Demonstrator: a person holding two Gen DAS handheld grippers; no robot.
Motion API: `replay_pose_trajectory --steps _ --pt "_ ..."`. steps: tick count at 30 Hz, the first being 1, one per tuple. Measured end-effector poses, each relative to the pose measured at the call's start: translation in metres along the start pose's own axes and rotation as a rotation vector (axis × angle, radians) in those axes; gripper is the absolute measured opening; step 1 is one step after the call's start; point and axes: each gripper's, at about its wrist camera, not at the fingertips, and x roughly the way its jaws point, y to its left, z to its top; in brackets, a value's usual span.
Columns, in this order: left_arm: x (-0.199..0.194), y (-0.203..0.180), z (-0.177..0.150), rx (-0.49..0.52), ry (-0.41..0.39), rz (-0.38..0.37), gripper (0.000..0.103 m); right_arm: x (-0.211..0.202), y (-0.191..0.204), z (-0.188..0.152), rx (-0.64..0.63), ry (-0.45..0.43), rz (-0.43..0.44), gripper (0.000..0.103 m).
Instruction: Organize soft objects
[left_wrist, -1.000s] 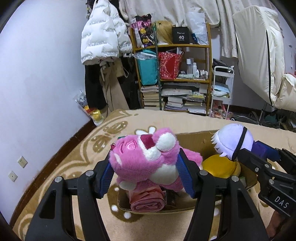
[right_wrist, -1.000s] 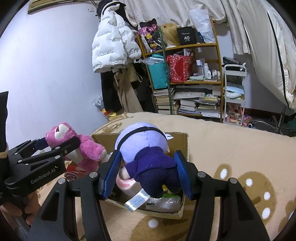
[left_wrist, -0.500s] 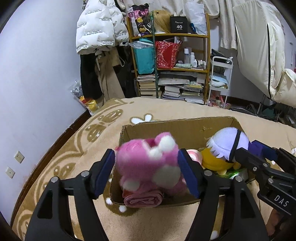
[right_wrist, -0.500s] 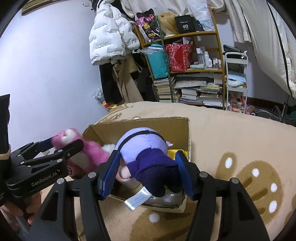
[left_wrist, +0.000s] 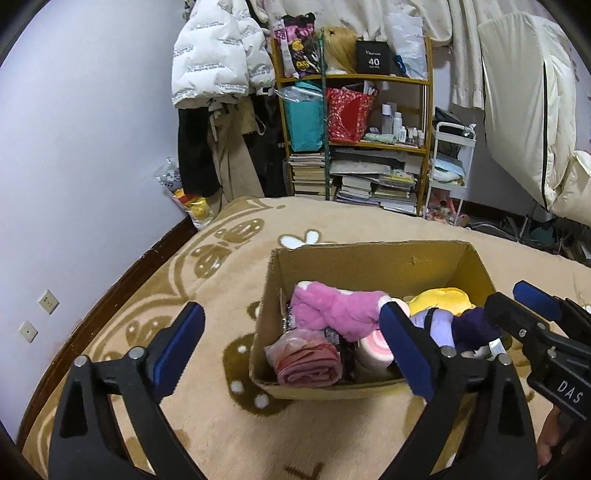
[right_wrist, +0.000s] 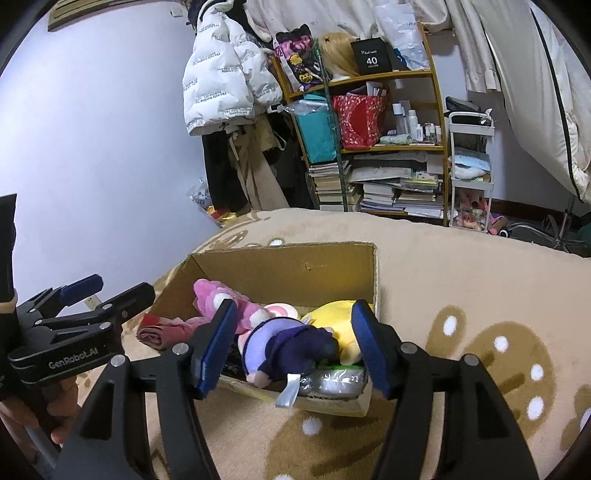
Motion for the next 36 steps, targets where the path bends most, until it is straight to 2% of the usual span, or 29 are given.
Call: replay_pose_trajectory --steps 7,13,15,25,36 --pt "-0.034 0.008 -0.004 -0.001 -0.029 0.006 0.098 -0.03 0.011 0.001 -0.03 -0.034 -0.016 0.09" --pt "-0.067 0.014 -0.009 -0.006 -0.069 0.012 0.099 -0.056 0.02 0.0 -0.036 -0.056 -0.026 0.094" --pt "-0.079 0.016 -0.01 -0.009 -0.083 0.013 0.099 -0.065 0.022 0.0 -0.041 -0.073 -0.035 0.103" --pt "-0.129 0.025 -0.024 -0.014 -0.137 0.017 0.102 -0.119 0.037 0.0 -0.067 -0.16 -0.056 0.103" --pt "-0.169 0.026 -0.039 0.007 -0.175 0.027 0.102 -0.151 0.046 -0.013 -0.111 -0.182 -0.09 0.103"
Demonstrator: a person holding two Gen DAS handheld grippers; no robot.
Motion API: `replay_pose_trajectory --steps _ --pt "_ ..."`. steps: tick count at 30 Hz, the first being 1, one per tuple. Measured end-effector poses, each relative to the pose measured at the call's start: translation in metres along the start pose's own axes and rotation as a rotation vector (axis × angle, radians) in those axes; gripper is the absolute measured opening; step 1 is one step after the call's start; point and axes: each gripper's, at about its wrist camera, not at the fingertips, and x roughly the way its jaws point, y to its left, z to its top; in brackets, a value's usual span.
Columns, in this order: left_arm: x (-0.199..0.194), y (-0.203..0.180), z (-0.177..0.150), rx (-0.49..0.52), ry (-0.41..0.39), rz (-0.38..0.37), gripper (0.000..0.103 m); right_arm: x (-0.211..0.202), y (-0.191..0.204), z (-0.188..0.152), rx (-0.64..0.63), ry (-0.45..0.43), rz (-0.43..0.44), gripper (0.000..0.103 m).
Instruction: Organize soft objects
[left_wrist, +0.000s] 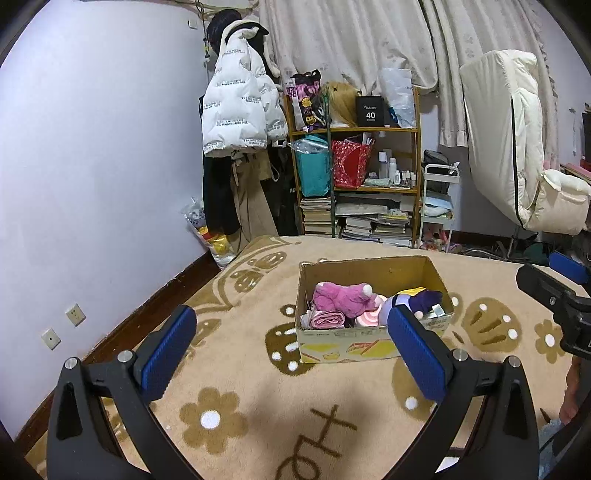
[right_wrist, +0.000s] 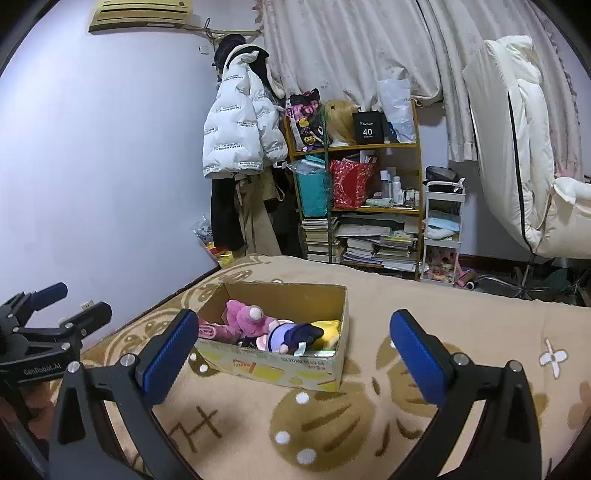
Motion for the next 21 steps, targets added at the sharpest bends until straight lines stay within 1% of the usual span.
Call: replay_pose_trajectory --steps 4,8,13,19,21 --pt "-0.009 0.002 -0.003 -0.005 -0.025 0.006 0.102 -0.007 -0.001 -0.002 -0.005 -0.001 -0.013 0.103" --pt "-0.007 0.005 -0.005 -0.023 -0.022 -0.003 0.102 -0.009 -0.005 -0.006 0.004 0.004 -0.025 0.103" --pt "-0.001 0.007 -0.01 -0.017 -0.021 0.006 0.102 -0.006 -0.01 -0.013 0.008 0.014 -0.046 0.103" --pt "0.011 0.01 -0.013 -0.03 0.002 0.013 0.102 0.0 -0.012 -0.019 -0.001 0.032 -0.061 0.103" --pt "0.016 0.01 -0.014 -0.03 0.019 0.0 0.102 0.003 -0.012 -0.02 -0.002 0.04 -0.065 0.103"
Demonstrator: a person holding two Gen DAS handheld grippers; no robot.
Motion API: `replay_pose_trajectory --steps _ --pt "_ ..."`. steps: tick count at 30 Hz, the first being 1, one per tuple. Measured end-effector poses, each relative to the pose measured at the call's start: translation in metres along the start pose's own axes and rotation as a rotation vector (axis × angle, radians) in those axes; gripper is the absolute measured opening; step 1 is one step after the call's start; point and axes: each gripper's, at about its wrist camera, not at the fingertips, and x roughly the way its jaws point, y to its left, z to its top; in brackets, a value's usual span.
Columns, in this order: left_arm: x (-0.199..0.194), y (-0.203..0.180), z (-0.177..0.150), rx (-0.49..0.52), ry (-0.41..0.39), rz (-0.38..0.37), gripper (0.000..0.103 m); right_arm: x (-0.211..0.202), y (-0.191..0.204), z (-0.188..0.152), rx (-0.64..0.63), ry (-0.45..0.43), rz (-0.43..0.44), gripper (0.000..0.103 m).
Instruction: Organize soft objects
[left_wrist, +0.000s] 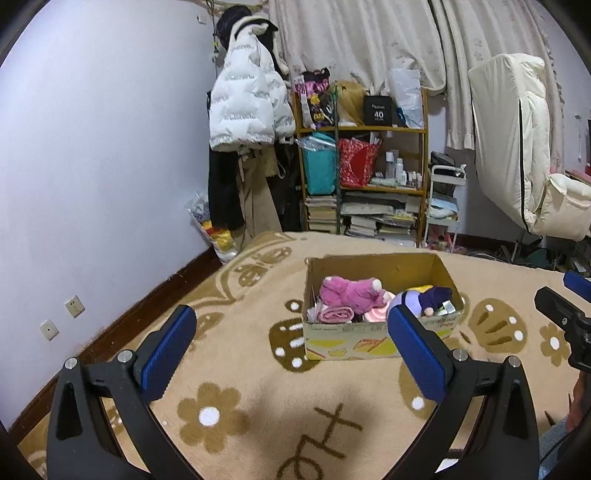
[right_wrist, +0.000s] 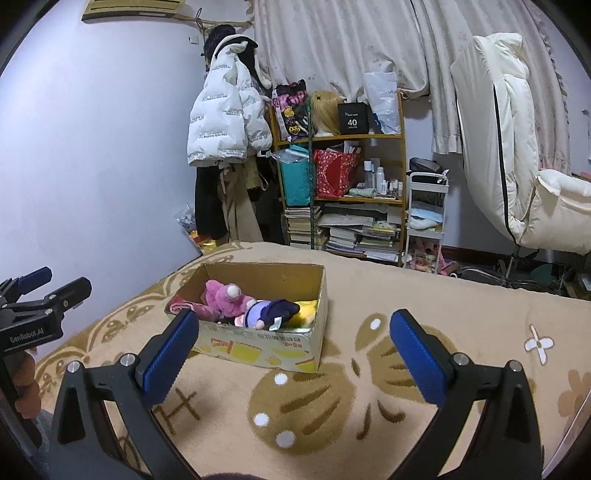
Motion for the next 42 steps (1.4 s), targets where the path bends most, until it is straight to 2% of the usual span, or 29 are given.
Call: replay_pose_trajectory --steps 9,42 --pt "0.0098 -0.0031 -0.0065 0.007 0.021 0.006 0.102 0.0063 -0.0013 -0.0031 0.005 0.017 -0.003 0.103" --pt "0.0095 -0.0071 -0.009 0.019 0.023 -0.01 0.102 0.0098 -0.005 -0.0049 0.005 0.023 -0.007 0.103"
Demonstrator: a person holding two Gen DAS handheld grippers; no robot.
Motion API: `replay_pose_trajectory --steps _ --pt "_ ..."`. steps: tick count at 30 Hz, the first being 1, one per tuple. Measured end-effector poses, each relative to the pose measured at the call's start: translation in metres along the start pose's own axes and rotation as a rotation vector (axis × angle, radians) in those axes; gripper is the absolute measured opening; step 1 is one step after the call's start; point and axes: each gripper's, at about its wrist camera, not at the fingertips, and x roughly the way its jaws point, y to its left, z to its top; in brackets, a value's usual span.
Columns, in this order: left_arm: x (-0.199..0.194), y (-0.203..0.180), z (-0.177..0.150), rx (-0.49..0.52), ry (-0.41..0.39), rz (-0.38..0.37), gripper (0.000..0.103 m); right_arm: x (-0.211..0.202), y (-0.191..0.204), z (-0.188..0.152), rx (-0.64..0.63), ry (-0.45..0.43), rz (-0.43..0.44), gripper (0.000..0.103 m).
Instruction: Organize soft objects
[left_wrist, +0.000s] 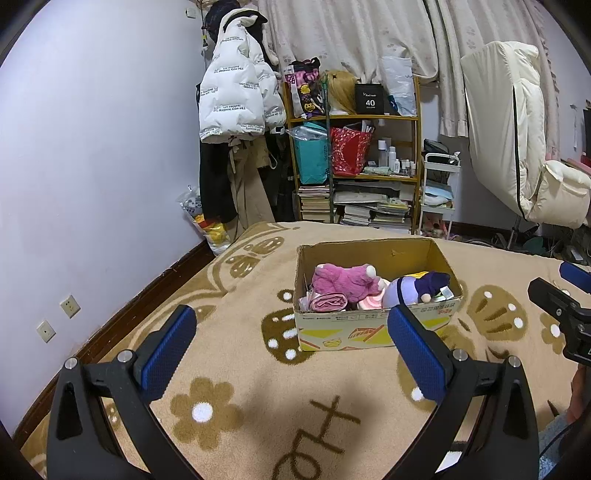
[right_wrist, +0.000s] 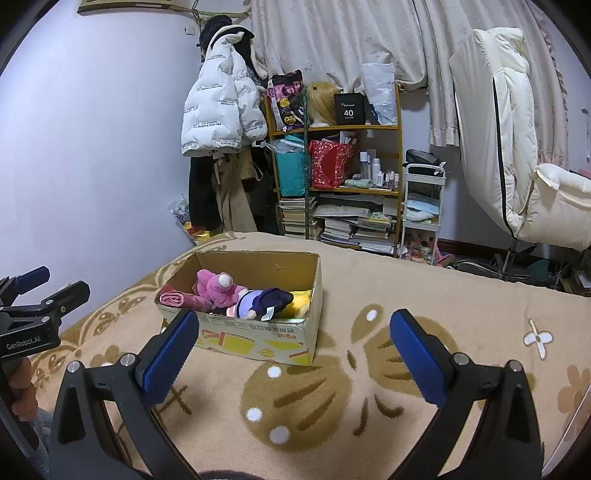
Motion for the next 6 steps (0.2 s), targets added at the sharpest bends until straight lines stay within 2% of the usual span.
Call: replay_pose_trajectory --steps 6 --pt "-0.0002 -0.0001 -0.0002 0.004 -0.002 0.0 0.102 -0.0001 -0.0007 0.0001 -0.002 0.0 0.001 0.103"
